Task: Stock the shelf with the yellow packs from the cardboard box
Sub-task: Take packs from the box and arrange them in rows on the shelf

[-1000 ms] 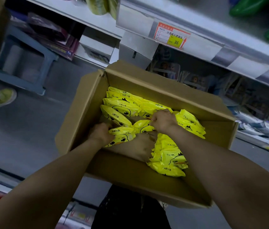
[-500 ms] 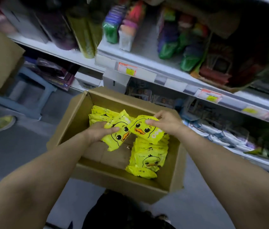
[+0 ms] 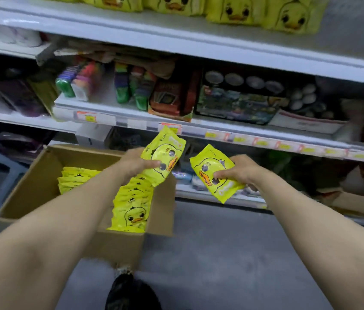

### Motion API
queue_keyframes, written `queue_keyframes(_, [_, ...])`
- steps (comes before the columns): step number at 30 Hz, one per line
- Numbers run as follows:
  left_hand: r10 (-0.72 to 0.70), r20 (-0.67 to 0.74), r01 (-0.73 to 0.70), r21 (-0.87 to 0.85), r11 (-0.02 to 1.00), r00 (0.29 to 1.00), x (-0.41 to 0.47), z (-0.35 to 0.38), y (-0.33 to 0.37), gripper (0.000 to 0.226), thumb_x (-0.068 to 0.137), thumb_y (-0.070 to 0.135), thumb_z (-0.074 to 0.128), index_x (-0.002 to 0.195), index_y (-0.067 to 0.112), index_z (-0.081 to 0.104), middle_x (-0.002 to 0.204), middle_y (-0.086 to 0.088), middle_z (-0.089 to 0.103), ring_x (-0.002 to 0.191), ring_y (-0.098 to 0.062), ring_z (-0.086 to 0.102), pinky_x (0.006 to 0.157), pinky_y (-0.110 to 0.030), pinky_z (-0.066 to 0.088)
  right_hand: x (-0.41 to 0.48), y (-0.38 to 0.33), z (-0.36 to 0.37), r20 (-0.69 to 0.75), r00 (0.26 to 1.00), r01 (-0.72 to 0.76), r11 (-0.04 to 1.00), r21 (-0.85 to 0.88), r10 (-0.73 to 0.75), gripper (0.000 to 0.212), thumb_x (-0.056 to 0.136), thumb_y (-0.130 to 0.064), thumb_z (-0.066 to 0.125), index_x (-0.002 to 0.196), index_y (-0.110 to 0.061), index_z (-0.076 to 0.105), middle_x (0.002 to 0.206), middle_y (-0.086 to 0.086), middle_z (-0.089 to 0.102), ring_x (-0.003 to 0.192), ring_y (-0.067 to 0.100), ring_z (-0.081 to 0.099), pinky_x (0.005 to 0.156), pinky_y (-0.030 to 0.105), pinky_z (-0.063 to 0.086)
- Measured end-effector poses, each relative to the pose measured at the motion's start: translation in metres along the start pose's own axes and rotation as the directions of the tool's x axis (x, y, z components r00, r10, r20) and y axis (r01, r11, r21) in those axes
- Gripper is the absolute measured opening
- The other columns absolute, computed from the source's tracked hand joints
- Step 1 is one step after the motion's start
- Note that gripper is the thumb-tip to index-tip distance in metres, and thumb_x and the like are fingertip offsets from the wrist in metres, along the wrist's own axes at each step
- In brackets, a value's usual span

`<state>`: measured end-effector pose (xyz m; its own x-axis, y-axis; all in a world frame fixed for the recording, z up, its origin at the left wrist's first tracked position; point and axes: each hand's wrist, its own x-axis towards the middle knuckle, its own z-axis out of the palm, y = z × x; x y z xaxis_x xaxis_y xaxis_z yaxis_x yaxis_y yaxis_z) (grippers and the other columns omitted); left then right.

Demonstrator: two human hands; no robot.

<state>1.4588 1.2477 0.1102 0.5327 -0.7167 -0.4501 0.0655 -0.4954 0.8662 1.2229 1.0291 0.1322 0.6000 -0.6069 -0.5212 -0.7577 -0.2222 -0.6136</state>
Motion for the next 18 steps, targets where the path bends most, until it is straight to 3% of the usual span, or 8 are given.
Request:
queue_keyframes(3, [0.086,0.023,-0.086,-0.011,0.996,0.996,-0.004,0.043,0.054,0.036,0.079,0.007,0.078,0.114,0.012,0.067,0.099,-0.007,0.074,0.080,-0.019,0.071,0.065,-0.030,0.058,-0.029,0.027,-0.060,-0.037,0.999,0.037,0.995,0.088,-0.034,0.033,0.066,-0.031,0.091,0.091,-0.017,0.076,0.088,0.002,0.078,0.085,0.023,0.074,0.087,0.046,0.059])
queue_keyframes(8, [0.228,0.106,-0.236,0.068,0.969,0.968,0.004,0.091,0.147,0.033,0.077,0.009,0.080,0.108,0.014,0.069,0.102,-0.008,0.075,0.091,-0.027,0.071,0.084,-0.043,0.057,-0.049,0.042,-0.145,-0.170,0.978,0.158,0.966,0.206,-0.124,0.031,0.071,-0.019,0.088,0.098,-0.019,0.073,0.093,0.004,0.078,0.084,0.025,0.075,0.085,0.048,0.059])
queue_keyframes(13, [0.333,0.146,-0.345,0.067,0.936,0.931,0.034,0.133,0.236,0.032,0.080,0.011,0.077,0.111,0.012,0.067,0.097,-0.006,0.075,0.083,-0.020,0.072,0.068,-0.028,0.056,-0.051,0.041,-0.223,-0.310,0.940,0.230,0.937,0.263,-0.144,0.033,0.074,-0.010,0.085,0.104,-0.013,0.071,0.095,0.007,0.077,0.084,0.028,0.075,0.075,0.045,0.062])
queue_keyframes(15, [0.372,0.142,-0.385,0.078,0.920,0.917,0.050,0.151,0.270,0.030,0.080,0.015,0.078,0.109,0.015,0.069,0.096,-0.003,0.075,0.088,-0.021,0.071,0.072,-0.027,0.054,-0.049,0.041,-0.258,-0.353,0.921,0.256,0.938,0.232,-0.164,0.029,0.074,-0.011,0.085,0.100,-0.012,0.072,0.092,0.007,0.077,0.080,0.022,0.075,0.070,0.037,0.062])
queue_keyframes(18, [0.396,0.149,-0.408,0.060,0.911,0.906,0.080,0.179,0.316,0.029,0.079,0.017,0.079,0.106,0.019,0.070,0.095,-0.002,0.076,0.091,-0.023,0.072,0.074,-0.028,0.056,-0.045,0.039,-0.313,-0.403,0.892,0.282,0.948,0.147,-0.203,0.019,0.077,-0.015,0.084,0.089,-0.020,0.071,0.077,-0.007,0.074,0.060,0.000,0.068,0.056,0.017,0.054])
